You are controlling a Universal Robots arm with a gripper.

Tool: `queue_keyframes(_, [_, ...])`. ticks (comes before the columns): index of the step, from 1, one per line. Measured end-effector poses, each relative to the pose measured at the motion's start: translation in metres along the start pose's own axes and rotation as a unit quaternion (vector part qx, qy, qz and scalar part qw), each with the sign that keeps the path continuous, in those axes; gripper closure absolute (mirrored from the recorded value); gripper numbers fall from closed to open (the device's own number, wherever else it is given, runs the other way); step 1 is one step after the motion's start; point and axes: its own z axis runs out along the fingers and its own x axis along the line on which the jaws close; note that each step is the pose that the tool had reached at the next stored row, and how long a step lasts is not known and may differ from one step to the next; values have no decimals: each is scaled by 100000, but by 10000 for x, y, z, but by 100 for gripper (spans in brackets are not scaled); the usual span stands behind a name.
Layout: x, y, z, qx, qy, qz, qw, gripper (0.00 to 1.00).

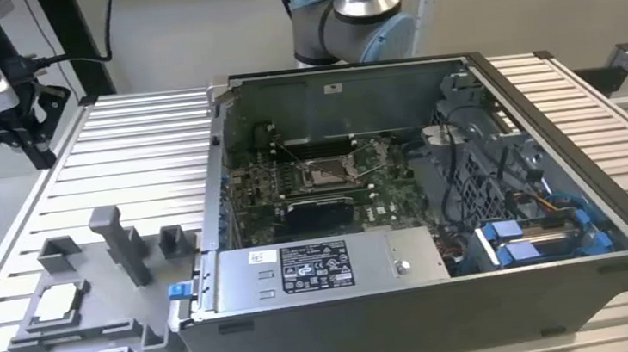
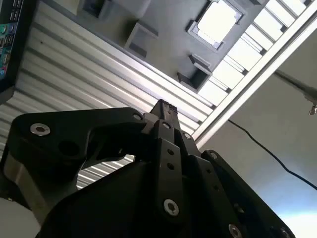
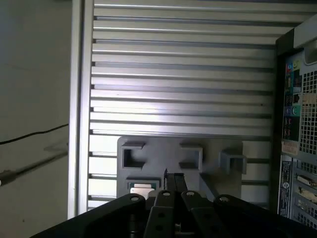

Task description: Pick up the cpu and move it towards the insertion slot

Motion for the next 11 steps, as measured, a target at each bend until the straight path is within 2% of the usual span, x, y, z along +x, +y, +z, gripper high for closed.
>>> queue_keyframes(6, [5, -3, -1, 7, 11, 1, 100000, 100])
queue_keyframes(11, [65, -61, 2, -1, 0, 5, 100000, 100])
